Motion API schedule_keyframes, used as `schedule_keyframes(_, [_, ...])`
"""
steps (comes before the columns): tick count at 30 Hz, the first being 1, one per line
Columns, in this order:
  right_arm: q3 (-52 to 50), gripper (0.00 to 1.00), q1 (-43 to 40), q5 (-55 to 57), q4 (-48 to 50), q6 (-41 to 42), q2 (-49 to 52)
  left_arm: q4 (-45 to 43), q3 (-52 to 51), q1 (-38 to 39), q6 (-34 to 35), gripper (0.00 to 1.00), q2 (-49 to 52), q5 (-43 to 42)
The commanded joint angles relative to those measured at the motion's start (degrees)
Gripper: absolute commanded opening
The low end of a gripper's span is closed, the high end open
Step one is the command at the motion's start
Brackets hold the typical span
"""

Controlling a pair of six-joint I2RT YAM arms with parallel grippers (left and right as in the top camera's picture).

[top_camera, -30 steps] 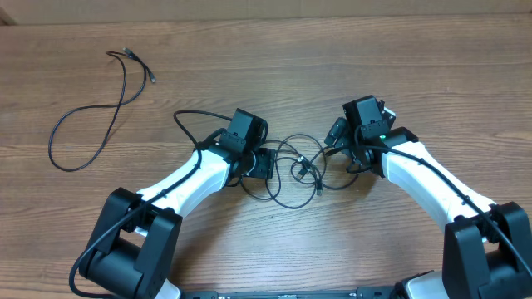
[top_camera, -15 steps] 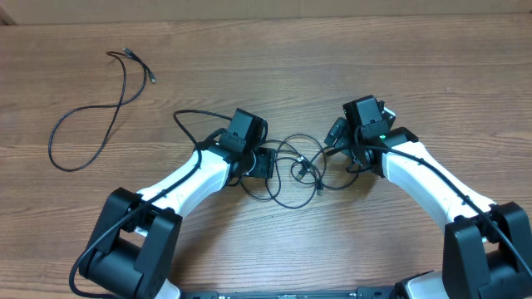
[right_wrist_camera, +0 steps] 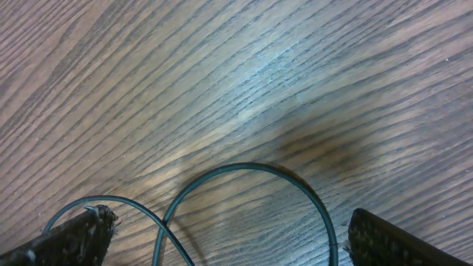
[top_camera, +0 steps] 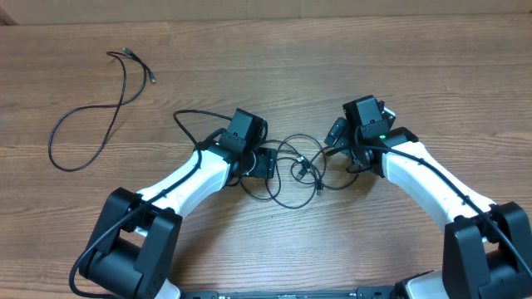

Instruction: Untangle cables

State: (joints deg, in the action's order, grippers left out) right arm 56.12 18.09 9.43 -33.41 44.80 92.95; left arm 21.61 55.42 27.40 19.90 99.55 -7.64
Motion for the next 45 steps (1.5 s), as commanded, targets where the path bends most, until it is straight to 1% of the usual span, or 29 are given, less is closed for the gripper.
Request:
schedule_keyframes(1, [-0.2,1.0,0.2,1.0,0.4,0.2,-0.9,0.0,-0.6,0.2,0.9,0.57,0.5,-0.5])
schedule_keyframes(3, [-0.2,1.0,0.2,1.0,0.4,0.2,-0.9,0.2,-0.6,0.2,0.9,0.35,0.5,-2.7])
schedule_keyframes(5, [-0.2,1.0,0.2,1.0,0.4,0.2,-0.9,0.4,-0.6,0.2,0.9,0.1,0.5,-4.5])
schedule_keyframes(6, [-0.2,1.0,0.2,1.0,0.4,0.2,-0.9,0.6,-0.6,0.2,0.9,0.04,0.5,-5.0])
schedule_keyframes(10, [-0.2,1.0,0.2,1.0,0.4,0.2,-0.9,0.6,-0.6,0.2,0.9,0.04,0.5,-7.3])
schedule_keyframes(14, [-0.2,1.0,0.2,1.0,0.4,0.2,-0.9,0.2,-0.6,0.2,0.9,0.04,0.5,-14.2])
schedule_keyframes(16, [-0.2,1.0,0.2,1.0,0.4,0.2,-0.9,0.2,-0.6,0.2,0.9,0.04,0.5,-14.8])
schedule_keyframes(18, [-0.2,1.0,0.2,1.0,0.4,0.2,-0.9,0.4,-0.6,0.2,0.9,0.04,0.5,-13.4])
schedule_keyframes(21, [-0.2,1.0,0.2,1.0,0.4,0.2,-0.9,1.1,-0.7,0.2,0.9,0.05,0.5,-8.3])
schedule_keyframes(24, [-0.2,1.0,0.2,1.0,0.4,0.2,-0.9,1.0,-0.7,0.2,0.9,0.05,0.5,-5.4])
schedule_keyframes(38, [-0.2,1.0,0.2,1.0,0.4,0.2,-0.9,1.0,-1.0,0.2,0.9,0.04,0.5,-5.0])
schedule_keyframes(40, [-0.2,1.0,0.2,1.0,0.4,0.2,-0.9,0.7,-1.0,0.2,0.9,0.05,0.5,-5.1])
schedule_keyframes(42, [-0.2,1.0,0.2,1.0,0.4,0.2,-0.9,0.6,-1.0,0.5,0.9,0.06,0.5,-5.5])
schedule_keyframes(45, [-0.2,1.0,0.2,1.0,0.4,0.2,-0.9,0.5,-1.0,1.6,0.9,0.05,0.5,-5.5])
